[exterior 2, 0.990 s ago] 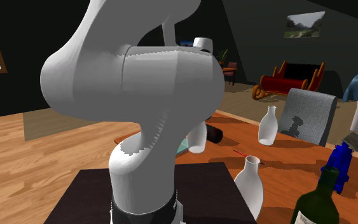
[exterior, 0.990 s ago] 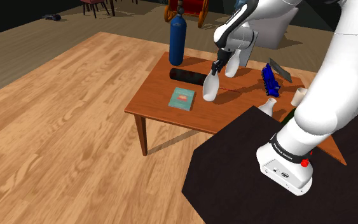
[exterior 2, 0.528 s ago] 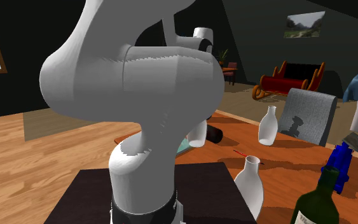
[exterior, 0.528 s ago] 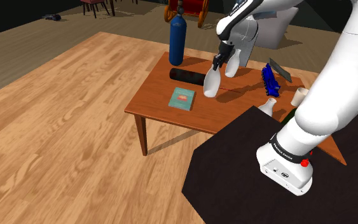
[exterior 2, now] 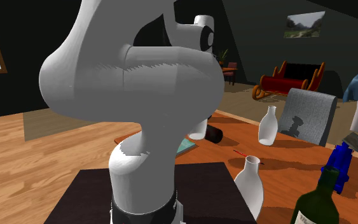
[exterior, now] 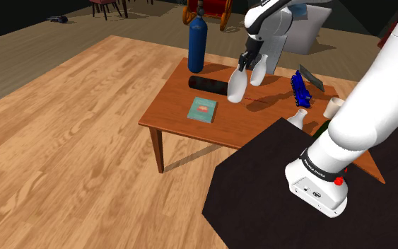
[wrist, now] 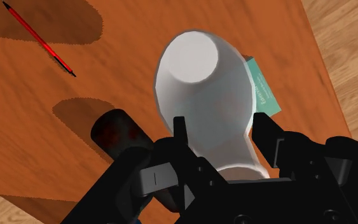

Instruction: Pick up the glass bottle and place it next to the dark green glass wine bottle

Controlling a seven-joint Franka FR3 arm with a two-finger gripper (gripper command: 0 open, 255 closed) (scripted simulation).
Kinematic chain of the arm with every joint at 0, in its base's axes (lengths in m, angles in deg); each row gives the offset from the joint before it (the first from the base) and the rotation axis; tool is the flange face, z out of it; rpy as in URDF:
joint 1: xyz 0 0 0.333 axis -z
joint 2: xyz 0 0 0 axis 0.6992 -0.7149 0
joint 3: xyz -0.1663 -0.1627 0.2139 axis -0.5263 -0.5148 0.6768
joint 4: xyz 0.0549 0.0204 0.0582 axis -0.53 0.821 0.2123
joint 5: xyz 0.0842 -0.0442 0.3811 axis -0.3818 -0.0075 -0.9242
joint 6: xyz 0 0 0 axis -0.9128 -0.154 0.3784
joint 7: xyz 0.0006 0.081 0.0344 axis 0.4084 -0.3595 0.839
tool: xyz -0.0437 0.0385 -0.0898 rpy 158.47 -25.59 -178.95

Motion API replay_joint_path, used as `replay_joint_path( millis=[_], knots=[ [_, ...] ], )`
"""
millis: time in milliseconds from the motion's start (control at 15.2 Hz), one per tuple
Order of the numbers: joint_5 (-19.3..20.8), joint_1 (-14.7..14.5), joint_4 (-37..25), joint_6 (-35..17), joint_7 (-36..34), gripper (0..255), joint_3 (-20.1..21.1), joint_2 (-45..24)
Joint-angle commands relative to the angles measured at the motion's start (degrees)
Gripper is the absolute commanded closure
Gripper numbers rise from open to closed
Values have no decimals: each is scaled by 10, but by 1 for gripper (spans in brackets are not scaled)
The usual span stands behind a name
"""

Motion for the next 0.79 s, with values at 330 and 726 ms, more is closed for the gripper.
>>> replay_joint_path(
  millis=[330, 726],
  knots=[
    [19, -3, -20, 50, -16, 255, -4, 32],
    [32, -4, -40, 93, -27, 255, -6, 57]
  ],
)
